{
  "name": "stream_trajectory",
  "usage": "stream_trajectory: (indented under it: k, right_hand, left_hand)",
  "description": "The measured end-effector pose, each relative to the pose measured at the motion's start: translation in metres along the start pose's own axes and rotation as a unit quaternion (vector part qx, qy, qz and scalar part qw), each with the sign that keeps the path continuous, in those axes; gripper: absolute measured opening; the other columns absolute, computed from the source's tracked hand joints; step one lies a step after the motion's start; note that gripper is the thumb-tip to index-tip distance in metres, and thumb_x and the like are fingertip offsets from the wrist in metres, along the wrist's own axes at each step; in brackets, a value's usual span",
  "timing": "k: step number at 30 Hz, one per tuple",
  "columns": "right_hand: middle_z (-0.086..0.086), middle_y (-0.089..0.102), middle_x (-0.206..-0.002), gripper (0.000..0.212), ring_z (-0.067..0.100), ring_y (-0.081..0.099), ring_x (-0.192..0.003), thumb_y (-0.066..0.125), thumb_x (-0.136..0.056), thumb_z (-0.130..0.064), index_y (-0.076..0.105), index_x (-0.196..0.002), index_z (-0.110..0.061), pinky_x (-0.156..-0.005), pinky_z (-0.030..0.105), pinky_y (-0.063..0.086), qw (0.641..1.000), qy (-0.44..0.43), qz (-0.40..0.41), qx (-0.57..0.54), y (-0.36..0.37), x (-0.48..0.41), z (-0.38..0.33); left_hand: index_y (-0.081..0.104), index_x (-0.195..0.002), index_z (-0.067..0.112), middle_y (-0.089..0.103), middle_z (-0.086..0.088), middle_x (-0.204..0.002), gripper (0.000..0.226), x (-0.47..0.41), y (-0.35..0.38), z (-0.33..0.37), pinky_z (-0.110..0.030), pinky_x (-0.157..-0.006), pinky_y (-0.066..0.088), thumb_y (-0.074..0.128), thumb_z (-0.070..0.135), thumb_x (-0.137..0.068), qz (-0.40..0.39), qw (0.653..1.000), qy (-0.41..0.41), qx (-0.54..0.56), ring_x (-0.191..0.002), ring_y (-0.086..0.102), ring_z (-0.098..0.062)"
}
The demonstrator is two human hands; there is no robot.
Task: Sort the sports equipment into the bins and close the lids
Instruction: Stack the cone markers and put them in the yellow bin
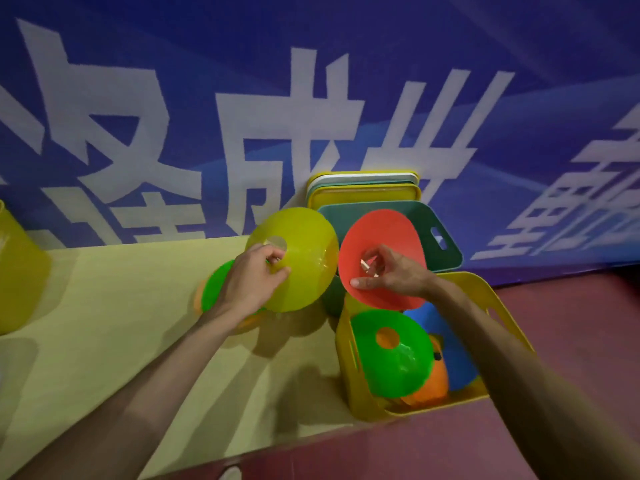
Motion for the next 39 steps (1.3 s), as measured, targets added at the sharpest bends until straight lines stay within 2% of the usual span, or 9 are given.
stream_trajectory:
  k: [4, 9, 13, 16, 18, 25, 30, 33, 39]
  right_hand:
    - [-0.001, 0.059, -0.102, 0.063, 0.018, 0.056, -0.097, 0.075, -0.071, -0.053, 0.048, -0.119, -0.022, -0.086, 0.033, 0.043, 0.998, 0.043, -0.021, 0.031, -0.017, 0.034, 0.065]
    - [0.003, 0.065, -0.105, 0.057, 0.019, 0.059, -0.102, 0.079, -0.074, -0.038, 0.057, -0.12, -0.012, -0.092, 0.032, 0.045, 0.992, 0.07, -0.062, 0.089, -0.014, 0.064, 0.133]
    - [0.003, 0.064, -0.121, 0.05, 0.021, 0.058, -0.112, 0.074, -0.08, -0.037, 0.059, -0.123, -0.016, -0.089, 0.027, 0.043, 0.989, 0.076, -0.047, 0.117, -0.024, 0.083, 0.165]
    - [0.007, 0.065, -0.118, 0.036, 0.025, 0.059, -0.107, 0.068, -0.085, -0.029, 0.063, -0.116, -0.012, -0.083, 0.029, 0.045, 0.994, 0.07, -0.013, 0.085, -0.037, 0.095, 0.178]
    - [0.011, 0.067, -0.115, 0.028, 0.027, 0.06, -0.105, 0.063, -0.089, -0.024, 0.066, -0.112, -0.009, -0.087, 0.036, 0.047, 0.995, 0.065, 0.021, 0.076, -0.048, 0.103, 0.183]
    - [0.01, 0.064, -0.121, 0.026, 0.026, 0.058, -0.112, 0.055, -0.093, -0.02, 0.064, -0.116, -0.01, -0.093, 0.036, 0.047, 0.994, 0.062, 0.084, 0.034, -0.061, 0.118, 0.193]
    - [0.012, 0.066, -0.119, 0.027, 0.03, 0.06, -0.108, 0.054, -0.093, -0.022, 0.064, -0.115, -0.01, -0.092, 0.041, 0.049, 0.993, 0.042, 0.101, 0.047, -0.057, 0.12, 0.183]
    - [0.011, 0.064, -0.122, 0.029, 0.028, 0.059, -0.11, 0.055, -0.093, -0.023, 0.062, -0.119, -0.011, -0.092, 0.038, 0.048, 0.993, 0.033, 0.107, 0.044, -0.055, 0.118, 0.176]
    - [0.008, 0.066, -0.117, 0.03, 0.025, 0.06, -0.106, 0.056, -0.093, -0.025, 0.062, -0.119, -0.012, -0.082, 0.026, 0.043, 0.991, -0.007, 0.114, 0.067, -0.047, 0.101, 0.145]
  left_hand:
    - [0.067, -0.108, 0.013, 0.053, 0.003, -0.091, 0.028, 0.022, 0.039, 0.044, -0.026, -0.068, 0.043, 0.071, 0.018, -0.081, -0.018, 0.998, 0.047, -0.022, -0.064, 0.045, -0.007]
    - [0.067, -0.107, 0.017, 0.05, 0.009, -0.09, 0.026, 0.046, 0.084, 0.089, -0.024, -0.07, 0.04, 0.07, 0.022, -0.082, -0.049, 0.993, 0.087, -0.066, -0.071, 0.047, -0.008]
    - [0.065, -0.107, 0.021, 0.05, 0.01, -0.093, 0.025, 0.058, 0.117, 0.114, -0.028, -0.071, 0.044, 0.068, 0.026, -0.083, -0.083, 0.986, 0.101, -0.104, -0.075, 0.048, -0.01]
    - [0.064, -0.107, 0.023, 0.051, 0.01, -0.094, 0.025, 0.066, 0.139, 0.127, -0.03, -0.073, 0.047, 0.067, 0.029, -0.083, -0.106, 0.98, 0.115, -0.125, -0.078, 0.05, -0.01]
    - [0.064, -0.109, 0.022, 0.05, 0.01, -0.095, 0.027, 0.07, 0.154, 0.133, -0.033, -0.077, 0.048, 0.067, 0.029, -0.083, -0.125, 0.975, 0.118, -0.141, -0.086, 0.054, -0.012]
    - [0.059, -0.119, 0.021, 0.056, 0.003, -0.114, 0.033, 0.09, 0.193, 0.135, -0.034, -0.086, 0.049, 0.063, 0.027, -0.086, -0.194, 0.956, 0.102, -0.195, -0.105, 0.056, -0.015]
    - [0.047, -0.129, 0.019, 0.05, 0.0, -0.13, 0.047, 0.106, 0.23, 0.125, -0.039, -0.091, 0.049, 0.063, 0.027, -0.086, -0.276, 0.934, 0.077, -0.212, -0.115, 0.053, -0.018]
    - [0.049, -0.13, 0.019, 0.049, 0.002, -0.129, 0.047, 0.106, 0.227, 0.121, -0.038, -0.093, 0.048, 0.063, 0.027, -0.087, -0.258, 0.947, 0.067, -0.182, -0.113, 0.053, -0.017]
    - [0.059, -0.117, 0.02, 0.055, 0.0, -0.115, 0.03, 0.079, 0.179, 0.104, -0.036, -0.084, 0.052, 0.062, 0.021, -0.087, -0.176, 0.978, 0.031, -0.106, -0.089, 0.056, -0.014]
Point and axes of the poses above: each hand's wrist, its own x-axis away from the middle knuckle, its own y-axis out of the palm, z = x × y, the point moved 6 cm from there along -x, towards the middle knuckle
